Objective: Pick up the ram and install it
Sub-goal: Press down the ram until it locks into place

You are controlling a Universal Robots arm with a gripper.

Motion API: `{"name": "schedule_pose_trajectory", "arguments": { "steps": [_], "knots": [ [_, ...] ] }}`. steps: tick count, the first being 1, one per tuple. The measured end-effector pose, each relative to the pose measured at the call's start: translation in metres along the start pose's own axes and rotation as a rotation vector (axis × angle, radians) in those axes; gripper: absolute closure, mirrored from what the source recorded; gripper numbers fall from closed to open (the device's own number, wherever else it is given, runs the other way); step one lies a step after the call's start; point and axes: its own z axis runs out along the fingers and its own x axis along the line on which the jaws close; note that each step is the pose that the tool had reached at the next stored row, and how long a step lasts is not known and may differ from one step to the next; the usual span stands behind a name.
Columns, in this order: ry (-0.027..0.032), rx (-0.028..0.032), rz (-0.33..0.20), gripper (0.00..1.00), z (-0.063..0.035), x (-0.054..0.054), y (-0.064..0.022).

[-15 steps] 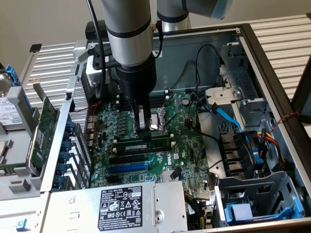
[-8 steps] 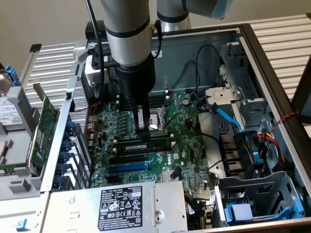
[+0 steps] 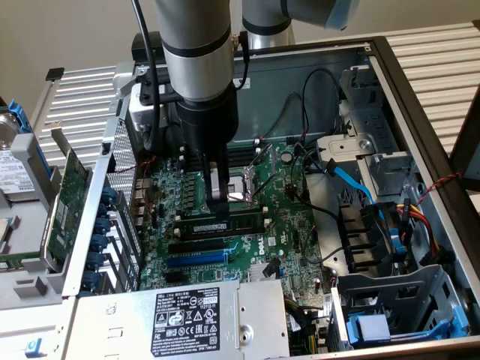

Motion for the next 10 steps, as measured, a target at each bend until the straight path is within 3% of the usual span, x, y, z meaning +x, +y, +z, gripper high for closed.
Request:
{"name": "schedule_pose_trajectory", "arguments": {
  "steps": [2, 4, 5, 9, 10],
  "knots": [
    [-0.0003, -0.0101, 0.000, 0.72, -0.0003, 0.0000, 0.0000],
    [0.0000, -0.0256, 0.001, 0.72, -0.0004, -0.0001, 0.0000],
    [0.0000, -0.0287, 0.001, 0.72, -0.0004, -0.0002, 0.0001],
    [-0.0002, -0.0287, 0.001, 0.74, -0.0003, -0.0003, 0.0000],
    [-0.0003, -0.0287, 0.001, 0.81, -0.0003, -0.0004, -0.0001]
  ]
}}
